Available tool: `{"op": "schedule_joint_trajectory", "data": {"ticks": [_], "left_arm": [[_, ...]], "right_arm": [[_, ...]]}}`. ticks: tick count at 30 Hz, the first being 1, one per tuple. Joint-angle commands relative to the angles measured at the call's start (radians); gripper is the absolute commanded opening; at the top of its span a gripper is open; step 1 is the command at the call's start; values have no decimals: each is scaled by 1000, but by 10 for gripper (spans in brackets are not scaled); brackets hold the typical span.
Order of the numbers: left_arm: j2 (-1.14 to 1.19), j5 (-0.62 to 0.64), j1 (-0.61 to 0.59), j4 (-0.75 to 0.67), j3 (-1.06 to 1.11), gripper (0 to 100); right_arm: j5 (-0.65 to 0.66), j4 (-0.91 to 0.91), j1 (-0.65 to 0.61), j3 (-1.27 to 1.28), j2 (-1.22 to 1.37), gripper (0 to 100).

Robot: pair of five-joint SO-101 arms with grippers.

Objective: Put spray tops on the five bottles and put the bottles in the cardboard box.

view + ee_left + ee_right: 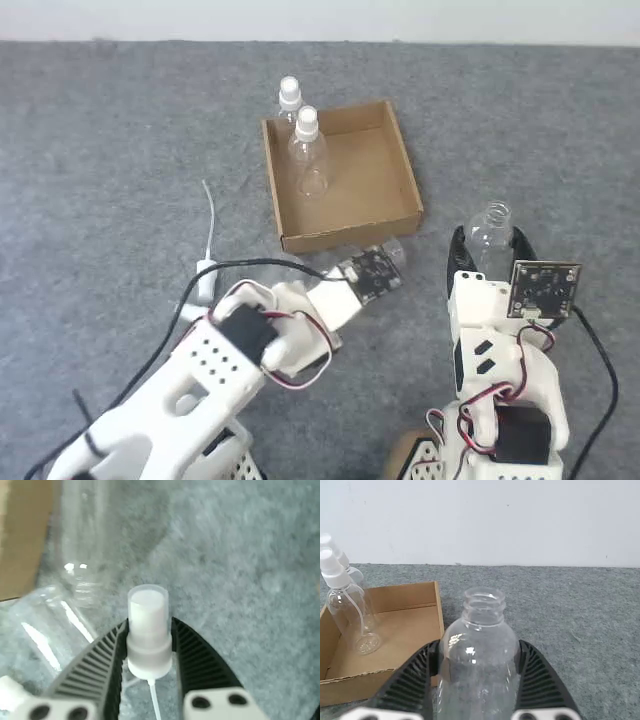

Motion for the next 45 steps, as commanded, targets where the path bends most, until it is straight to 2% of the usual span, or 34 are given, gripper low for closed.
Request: {"op": "schedule_joint_trajectory", "data": {"ticks": [1, 14, 21, 38, 45], "left_arm": [[-143, 18, -52, -32, 4, 12], [-417, 69, -164, -28, 47, 12], [-517, 106, -218, -34, 81, 12], [-850, 143, -336, -31, 166, 12], [-939, 170, -384, -32, 168, 12]], "right_arm": [[-5, -27, -21, 5, -18, 34], [0, -24, -154, 28, -18, 34], [18, -18, -196, 31, -18, 33], [12, 24, -199, 12, -21, 13], [20, 45, -292, 15, -19, 13]]}}
